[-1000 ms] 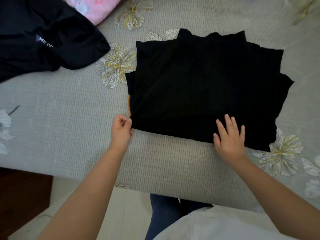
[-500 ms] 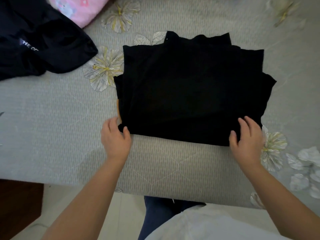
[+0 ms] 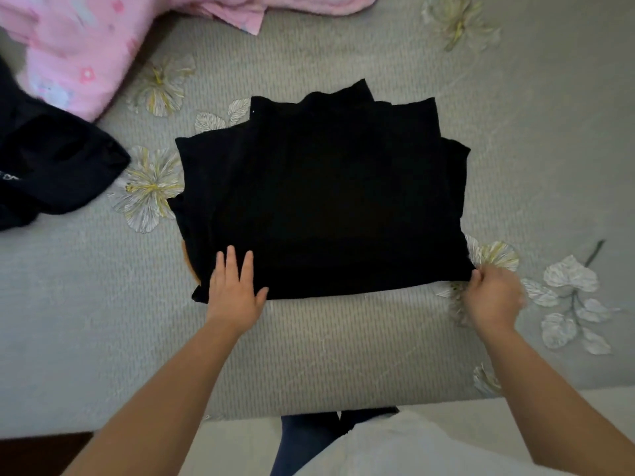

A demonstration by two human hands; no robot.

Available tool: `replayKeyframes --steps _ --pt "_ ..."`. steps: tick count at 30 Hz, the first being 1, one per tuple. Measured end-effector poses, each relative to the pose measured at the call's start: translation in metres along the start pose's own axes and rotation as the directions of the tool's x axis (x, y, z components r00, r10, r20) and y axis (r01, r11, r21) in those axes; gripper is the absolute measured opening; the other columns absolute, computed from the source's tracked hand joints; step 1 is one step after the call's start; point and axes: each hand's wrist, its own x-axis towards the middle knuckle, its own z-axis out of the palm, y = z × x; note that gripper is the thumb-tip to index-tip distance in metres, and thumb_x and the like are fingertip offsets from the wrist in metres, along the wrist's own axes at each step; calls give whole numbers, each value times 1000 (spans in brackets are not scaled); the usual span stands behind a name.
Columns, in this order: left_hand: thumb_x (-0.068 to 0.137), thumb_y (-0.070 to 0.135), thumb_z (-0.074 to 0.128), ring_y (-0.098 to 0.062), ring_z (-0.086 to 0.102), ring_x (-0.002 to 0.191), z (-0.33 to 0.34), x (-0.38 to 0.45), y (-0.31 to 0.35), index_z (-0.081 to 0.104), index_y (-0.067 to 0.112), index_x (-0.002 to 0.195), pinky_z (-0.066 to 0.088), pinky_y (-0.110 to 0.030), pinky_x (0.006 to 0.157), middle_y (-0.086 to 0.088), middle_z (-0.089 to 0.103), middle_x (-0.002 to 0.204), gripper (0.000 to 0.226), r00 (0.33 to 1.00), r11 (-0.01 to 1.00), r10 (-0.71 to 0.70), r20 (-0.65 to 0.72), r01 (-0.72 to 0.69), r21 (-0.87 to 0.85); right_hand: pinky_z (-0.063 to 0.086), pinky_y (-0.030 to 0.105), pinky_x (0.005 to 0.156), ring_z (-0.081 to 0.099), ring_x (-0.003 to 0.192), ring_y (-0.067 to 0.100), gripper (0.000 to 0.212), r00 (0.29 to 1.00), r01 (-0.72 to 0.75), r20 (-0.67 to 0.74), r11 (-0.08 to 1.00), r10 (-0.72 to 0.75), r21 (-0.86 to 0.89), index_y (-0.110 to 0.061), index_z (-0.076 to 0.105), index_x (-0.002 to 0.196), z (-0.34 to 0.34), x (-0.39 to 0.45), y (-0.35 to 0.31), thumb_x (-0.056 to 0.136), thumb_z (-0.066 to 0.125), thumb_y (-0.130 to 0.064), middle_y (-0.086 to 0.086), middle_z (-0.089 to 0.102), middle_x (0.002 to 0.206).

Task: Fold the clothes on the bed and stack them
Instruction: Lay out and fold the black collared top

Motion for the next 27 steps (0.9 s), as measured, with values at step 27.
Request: replayKeyframes --steps 27 --pt "86 9 51 -27 49 114 -152 176 304 33 14 138 43 -34 87 -7 43 132 55 689 617 706 164 -712 334 20 32 77 52 88 26 21 997 64 33 969 -74 240 -8 66 82 -15 93 0 86 60 -27 1 46 76"
